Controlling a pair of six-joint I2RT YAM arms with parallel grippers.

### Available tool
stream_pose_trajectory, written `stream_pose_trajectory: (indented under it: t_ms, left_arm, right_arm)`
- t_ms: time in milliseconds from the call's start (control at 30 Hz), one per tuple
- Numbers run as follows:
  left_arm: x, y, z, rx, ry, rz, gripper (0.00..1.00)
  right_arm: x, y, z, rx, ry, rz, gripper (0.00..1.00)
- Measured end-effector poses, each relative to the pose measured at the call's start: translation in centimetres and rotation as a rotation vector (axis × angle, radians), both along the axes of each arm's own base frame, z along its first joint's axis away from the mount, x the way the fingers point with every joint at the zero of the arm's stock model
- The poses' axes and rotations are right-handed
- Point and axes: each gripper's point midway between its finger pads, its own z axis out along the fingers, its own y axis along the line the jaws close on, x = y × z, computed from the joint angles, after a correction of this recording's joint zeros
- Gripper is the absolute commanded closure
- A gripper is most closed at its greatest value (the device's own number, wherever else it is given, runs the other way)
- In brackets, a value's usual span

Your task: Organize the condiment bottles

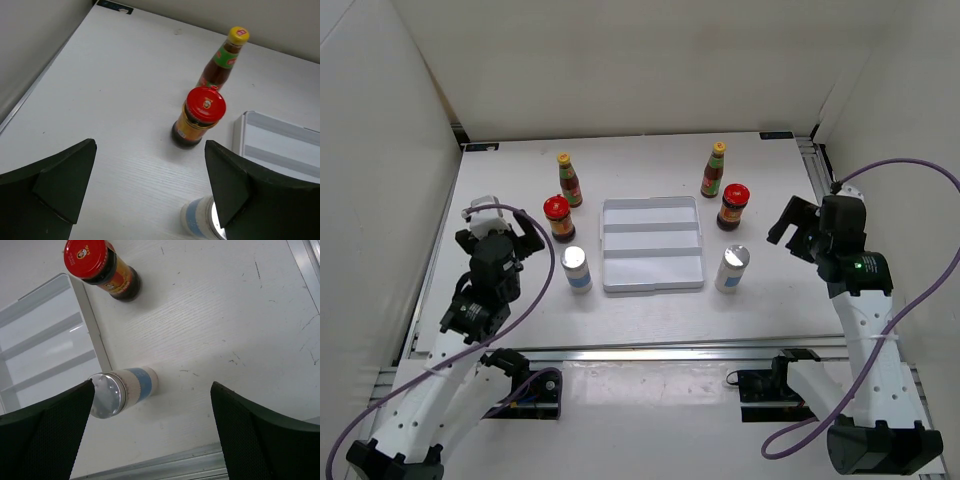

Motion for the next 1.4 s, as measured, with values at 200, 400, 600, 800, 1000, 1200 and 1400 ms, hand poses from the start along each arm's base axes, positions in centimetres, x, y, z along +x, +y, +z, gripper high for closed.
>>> stream_pose_trajectory:
  t_ms: [200,400,600,800,1000,1200,1400]
  left_arm:
    - [-0.1,1.6,-1.5,0.028,0.021,0.100,0.00]
    - [-0.2,0.9,-1.8,0.037,0.008,0.040,0.00]
    - [-0.3,0.7,-1.3,0.034,-0.012,0.033,0.00]
    - [-0.4,1.0,-0.8,0.027,-0.032,0.043,0.00]
    - [-0.4,1.0,-0.9,0.035,-0.028,0.047,0.00]
    - [-0.4,1.1,-1.0,0.039,-0.025,0.048,0.00]
    - [-0.3,1.0,-1.2,0.043,-0.018,0.048,0.00]
  right_arm:
    - [0.3,1.1,-0.4,0.022,0.016,0.071,0.00]
    - [0.7,3.3,0.0,0.068,-0.004,0.192,0.00]
    - [0.7,5.5,-0.9,0.056,0.020,0.313,0.00]
    - [0.3,8.6,-4.6,-0.004,0.133,0.420,0.00]
    - [-0.4,9.9,-9.0,-0.099,0.263,0.448,0.00]
    - [-0.5,8.8,-11.4,-0.145,0.317,0.397,0.00]
    - [-0.3,8.8,-12.1,-0.144,0.318,0.375,0.23]
